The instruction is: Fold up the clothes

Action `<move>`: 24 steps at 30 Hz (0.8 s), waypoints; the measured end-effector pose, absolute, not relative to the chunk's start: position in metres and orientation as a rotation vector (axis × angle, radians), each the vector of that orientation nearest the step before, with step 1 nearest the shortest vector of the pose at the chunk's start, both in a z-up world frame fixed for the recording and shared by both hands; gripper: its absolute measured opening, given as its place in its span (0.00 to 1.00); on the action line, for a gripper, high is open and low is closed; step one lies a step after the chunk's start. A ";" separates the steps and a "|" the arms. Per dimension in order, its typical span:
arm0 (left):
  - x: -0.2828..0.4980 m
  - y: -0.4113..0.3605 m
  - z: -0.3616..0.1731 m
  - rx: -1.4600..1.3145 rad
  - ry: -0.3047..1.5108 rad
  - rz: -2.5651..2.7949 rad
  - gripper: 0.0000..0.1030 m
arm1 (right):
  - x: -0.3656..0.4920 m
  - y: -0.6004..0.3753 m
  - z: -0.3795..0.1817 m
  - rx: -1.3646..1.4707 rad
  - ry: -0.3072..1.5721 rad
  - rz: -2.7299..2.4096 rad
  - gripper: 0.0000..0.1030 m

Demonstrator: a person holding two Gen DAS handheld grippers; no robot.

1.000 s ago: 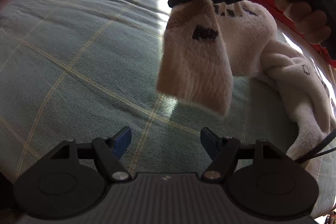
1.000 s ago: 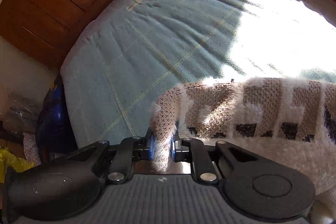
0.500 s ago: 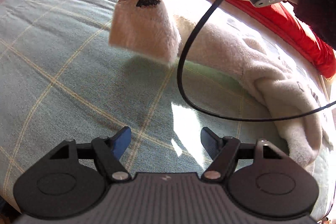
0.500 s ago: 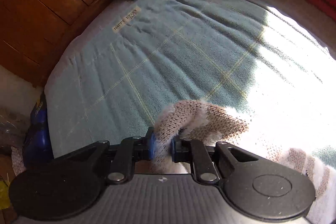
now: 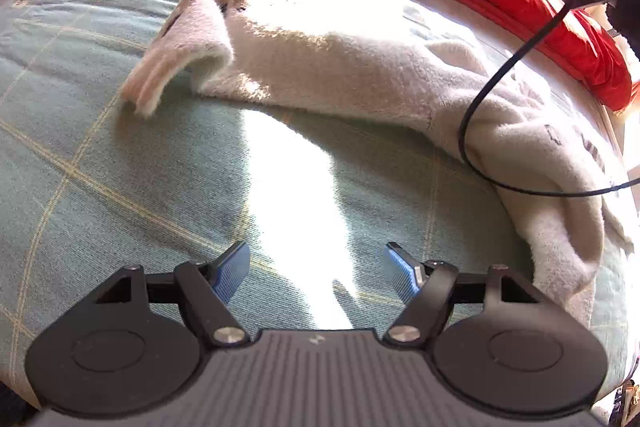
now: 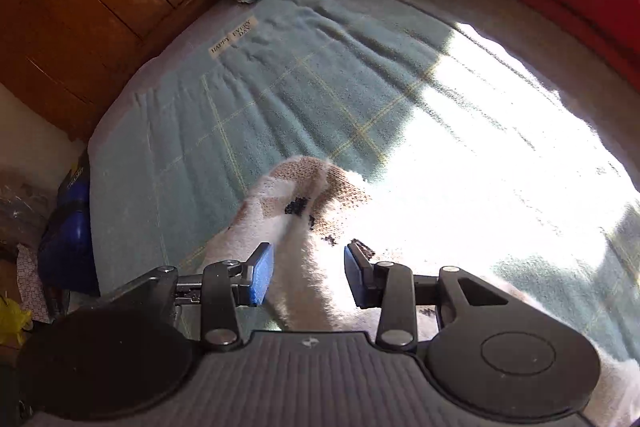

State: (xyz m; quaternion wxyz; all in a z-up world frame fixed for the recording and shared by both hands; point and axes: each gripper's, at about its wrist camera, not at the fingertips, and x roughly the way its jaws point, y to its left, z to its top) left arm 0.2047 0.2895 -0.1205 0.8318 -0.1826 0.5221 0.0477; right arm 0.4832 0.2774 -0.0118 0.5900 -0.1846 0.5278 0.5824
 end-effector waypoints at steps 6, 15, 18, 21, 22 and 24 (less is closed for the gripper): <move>0.227 0.274 -0.117 -0.344 1.117 0.047 0.72 | 0.550 0.198 0.035 -0.597 1.141 1.227 0.46; 0.298 0.240 -0.128 -0.267 1.101 -0.043 0.72 | 0.623 0.125 0.001 -0.692 1.105 1.092 0.50; 0.315 0.235 -0.134 -0.265 1.098 -0.049 0.72 | 0.629 0.126 -0.037 -0.681 1.117 1.127 0.50; 0.321 0.234 -0.138 -0.268 1.113 -0.047 0.72 | 0.624 0.132 -0.063 -0.717 1.099 1.188 0.50; 0.323 0.235 -0.139 -0.267 1.120 -0.048 0.72 | 0.622 0.135 -0.070 -0.730 1.088 1.210 0.50; 0.324 0.235 -0.143 -0.261 1.137 -0.051 0.72 | 0.619 0.141 -0.085 -0.756 1.068 1.256 0.50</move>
